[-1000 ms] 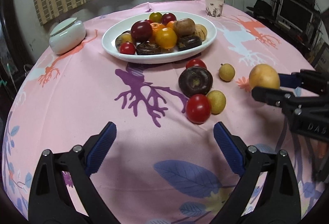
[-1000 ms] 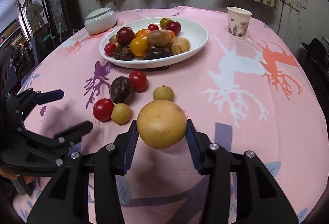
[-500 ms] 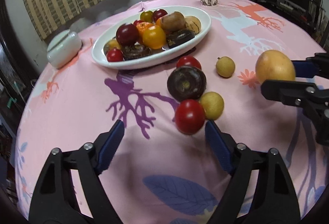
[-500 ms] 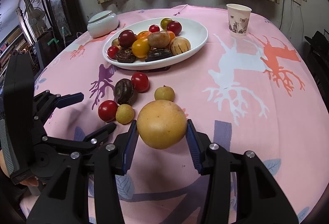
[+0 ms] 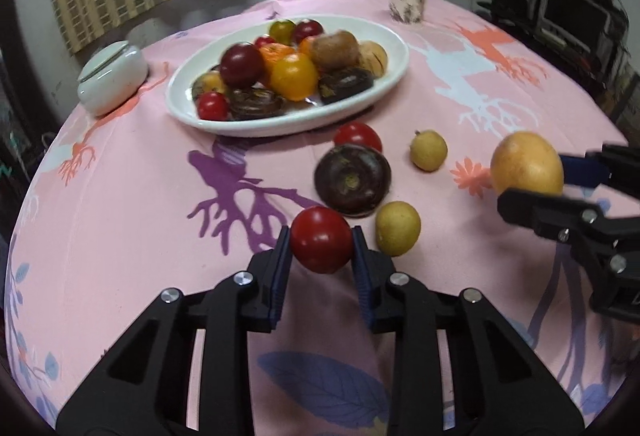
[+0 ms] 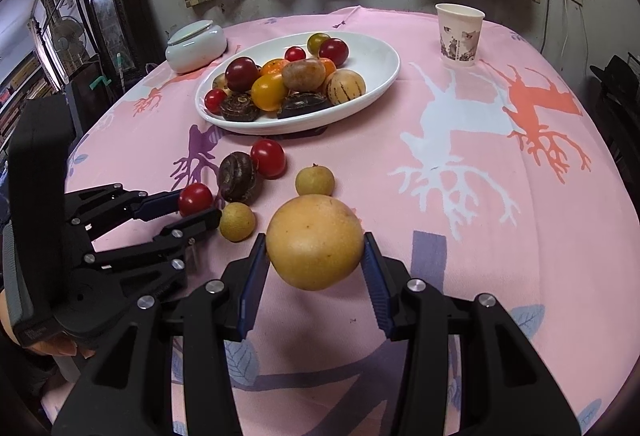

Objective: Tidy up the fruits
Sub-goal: 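Grasp a red cherry tomato with the left tool while the right tool holds the tan fruit, then carry the tomato and tan fruit onto the white plate and open both tools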

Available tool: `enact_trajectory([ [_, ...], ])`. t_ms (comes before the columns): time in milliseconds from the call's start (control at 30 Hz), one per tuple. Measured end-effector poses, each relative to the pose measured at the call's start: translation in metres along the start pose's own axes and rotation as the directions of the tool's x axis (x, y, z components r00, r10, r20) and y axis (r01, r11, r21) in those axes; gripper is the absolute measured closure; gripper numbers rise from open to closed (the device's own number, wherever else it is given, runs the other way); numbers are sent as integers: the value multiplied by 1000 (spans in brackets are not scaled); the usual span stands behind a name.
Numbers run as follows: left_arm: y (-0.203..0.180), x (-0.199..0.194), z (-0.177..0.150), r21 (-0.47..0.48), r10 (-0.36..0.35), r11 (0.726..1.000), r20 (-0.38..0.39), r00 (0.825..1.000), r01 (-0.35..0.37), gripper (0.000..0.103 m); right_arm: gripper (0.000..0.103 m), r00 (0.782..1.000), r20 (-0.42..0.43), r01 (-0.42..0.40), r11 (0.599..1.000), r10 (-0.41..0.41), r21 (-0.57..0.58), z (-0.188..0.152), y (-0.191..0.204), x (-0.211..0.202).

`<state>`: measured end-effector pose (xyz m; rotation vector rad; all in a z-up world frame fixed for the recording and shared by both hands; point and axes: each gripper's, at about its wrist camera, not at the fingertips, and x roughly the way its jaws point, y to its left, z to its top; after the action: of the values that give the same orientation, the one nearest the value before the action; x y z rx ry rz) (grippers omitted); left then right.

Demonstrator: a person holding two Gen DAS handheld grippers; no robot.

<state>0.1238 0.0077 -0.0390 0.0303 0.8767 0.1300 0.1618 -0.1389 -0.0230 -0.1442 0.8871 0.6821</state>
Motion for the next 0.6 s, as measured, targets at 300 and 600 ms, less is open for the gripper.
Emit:
enact_trajectory([
  [300,14,-39,3,-28,-24,999,69,997,26,73,57,1000,9,-4,1000,4,-14,-1,5,-2],
  [600,40,-60,13,-44,-20,999,111,994,25,73,56,996,82,-33,999,36,-36,6,17,-23],
])
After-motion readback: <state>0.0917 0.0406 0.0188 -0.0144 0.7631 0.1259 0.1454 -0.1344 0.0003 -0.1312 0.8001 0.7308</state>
